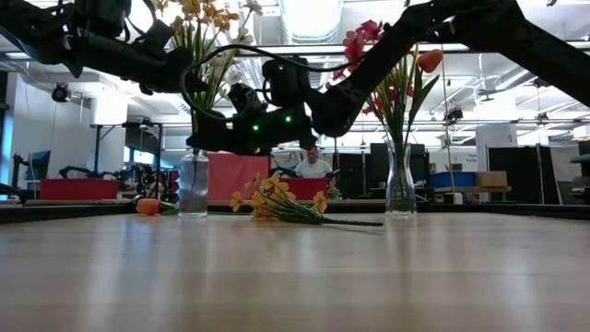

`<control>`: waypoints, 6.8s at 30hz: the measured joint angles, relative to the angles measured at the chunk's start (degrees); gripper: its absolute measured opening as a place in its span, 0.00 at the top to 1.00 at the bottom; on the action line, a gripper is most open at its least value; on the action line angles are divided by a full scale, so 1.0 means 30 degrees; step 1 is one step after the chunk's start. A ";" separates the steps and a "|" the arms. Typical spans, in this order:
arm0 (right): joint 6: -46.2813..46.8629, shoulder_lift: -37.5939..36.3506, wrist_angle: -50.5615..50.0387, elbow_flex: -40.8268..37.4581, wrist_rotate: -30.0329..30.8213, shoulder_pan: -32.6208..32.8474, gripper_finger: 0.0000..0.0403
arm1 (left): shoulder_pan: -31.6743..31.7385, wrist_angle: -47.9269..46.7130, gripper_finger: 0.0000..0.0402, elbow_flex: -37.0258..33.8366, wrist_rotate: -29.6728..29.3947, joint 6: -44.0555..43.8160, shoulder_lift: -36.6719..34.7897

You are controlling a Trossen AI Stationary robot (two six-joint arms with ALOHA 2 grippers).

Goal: Sort flowers into vase by color
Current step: Put the right yellow flowers into the left transparent flower vase

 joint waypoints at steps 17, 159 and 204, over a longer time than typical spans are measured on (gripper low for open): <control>-0.0415 0.2962 -0.0924 0.3476 0.0842 -0.0007 0.10 | -0.0001 -0.0197 1.00 0.0000 0.0000 -0.0124 0.0044; 0.0736 0.2357 -0.3723 0.3818 -0.1512 -0.0204 0.42 | -0.0015 -0.5450 0.87 -0.1239 0.2783 -0.2565 -0.3066; 0.0751 0.2415 -0.4170 0.3781 -0.1228 -0.0197 0.25 | -0.0023 -0.7074 0.55 -0.1217 0.1829 -0.2218 -0.2514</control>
